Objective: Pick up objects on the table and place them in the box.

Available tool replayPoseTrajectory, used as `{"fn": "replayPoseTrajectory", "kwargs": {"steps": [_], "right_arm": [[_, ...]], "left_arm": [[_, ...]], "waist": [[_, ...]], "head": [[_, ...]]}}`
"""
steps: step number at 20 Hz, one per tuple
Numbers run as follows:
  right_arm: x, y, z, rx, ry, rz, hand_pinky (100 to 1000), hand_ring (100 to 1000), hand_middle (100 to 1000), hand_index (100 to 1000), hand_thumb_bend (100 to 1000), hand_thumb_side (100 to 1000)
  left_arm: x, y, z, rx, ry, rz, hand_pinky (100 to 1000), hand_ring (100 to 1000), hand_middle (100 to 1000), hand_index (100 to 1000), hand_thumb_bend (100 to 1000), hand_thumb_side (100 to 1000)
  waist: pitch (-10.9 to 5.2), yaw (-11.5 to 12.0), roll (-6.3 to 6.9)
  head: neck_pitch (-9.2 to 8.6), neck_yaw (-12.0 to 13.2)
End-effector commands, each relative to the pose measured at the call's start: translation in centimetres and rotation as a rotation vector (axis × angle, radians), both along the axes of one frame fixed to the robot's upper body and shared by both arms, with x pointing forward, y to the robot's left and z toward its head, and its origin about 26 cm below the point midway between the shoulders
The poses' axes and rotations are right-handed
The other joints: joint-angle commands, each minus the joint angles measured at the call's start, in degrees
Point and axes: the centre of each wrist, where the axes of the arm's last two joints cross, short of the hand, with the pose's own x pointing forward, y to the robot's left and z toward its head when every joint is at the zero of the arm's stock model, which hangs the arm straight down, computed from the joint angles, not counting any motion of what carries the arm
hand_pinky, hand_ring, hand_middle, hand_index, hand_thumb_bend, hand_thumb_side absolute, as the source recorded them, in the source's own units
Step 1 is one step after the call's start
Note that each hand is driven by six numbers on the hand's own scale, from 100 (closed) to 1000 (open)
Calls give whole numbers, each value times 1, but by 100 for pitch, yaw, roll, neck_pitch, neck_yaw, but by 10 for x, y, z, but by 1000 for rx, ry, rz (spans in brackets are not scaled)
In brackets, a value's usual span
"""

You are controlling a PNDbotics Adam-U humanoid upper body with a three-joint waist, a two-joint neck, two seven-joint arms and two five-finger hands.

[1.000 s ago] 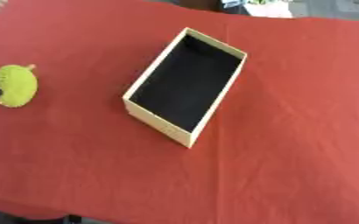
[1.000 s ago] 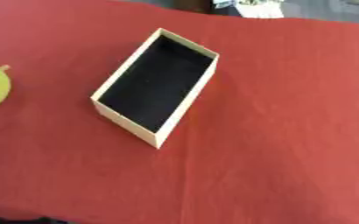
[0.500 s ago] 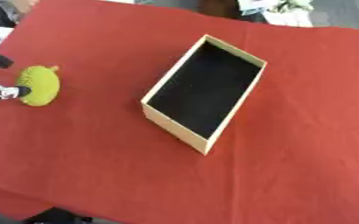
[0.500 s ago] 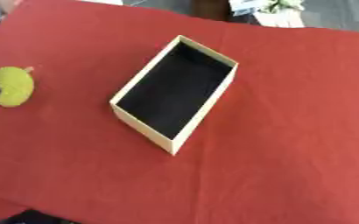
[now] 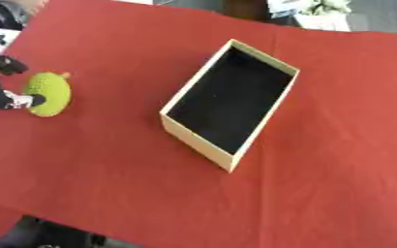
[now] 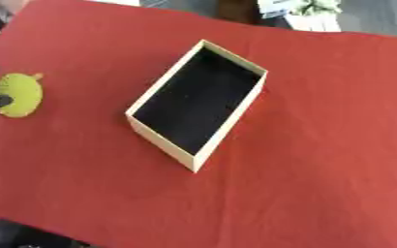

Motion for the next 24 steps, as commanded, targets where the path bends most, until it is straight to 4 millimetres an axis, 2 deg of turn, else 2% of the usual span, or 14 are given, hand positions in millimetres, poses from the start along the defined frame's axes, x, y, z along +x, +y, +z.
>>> {"fn": "replayPoseTrajectory", "kwargs": {"steps": [1,7,14,17,18,19,21,22,23,24], "right_arm": [[-4,1,8,-10,-26,12,820,858,853,857,100,877],[-4,1,7,-7,-24,14,819,857,853,857,100,878],[-4,2,6,-5,-21,17,819,858,853,857,100,881],[-4,1,6,-3,-19,13,819,858,853,857,100,880],[-4,0,5,-1,-18,11,819,858,853,857,100,881],[-4,0,5,0,-16,10,819,857,853,857,100,881],[-4,0,4,3,-13,8,818,857,853,857,100,882],[-4,0,4,4,-12,8,818,857,853,857,100,882],[-4,0,3,5,-11,6,819,857,853,857,100,883],[-4,-1,3,6,-10,4,818,857,853,857,100,883]], "left_arm": [[3,1,11,39,2,4,821,912,827,880,538,427],[12,6,2,94,40,52,837,909,815,889,570,398],[18,5,-6,165,51,76,819,890,798,879,541,396],[19,3,-7,148,45,66,753,840,744,845,480,383],[19,2,-7,137,38,61,700,790,693,817,461,362],[19,0,-6,129,26,57,659,751,654,794,447,334],[19,-3,-5,111,-5,46,517,620,559,710,358,258],[18,-5,-6,99,-17,40,509,614,555,706,350,252],[18,-7,-5,86,-28,29,459,581,536,688,272,171],[17,-10,-4,73,-37,15,473,589,548,697,238,127]], "waist": [[-119,-19,14],[-106,-53,16],[-103,-64,23],[-101,-67,19],[-100,-65,18],[-99,-62,16],[-97,-59,11],[-96,-59,8],[-95,-60,4],[-93,-60,2]], "head": [[-63,-24],[-66,-16],[-44,-24],[-34,-94],[-32,-119],[-31,-146],[-32,-179],[-30,-186],[-31,-190],[-28,-193]]}}
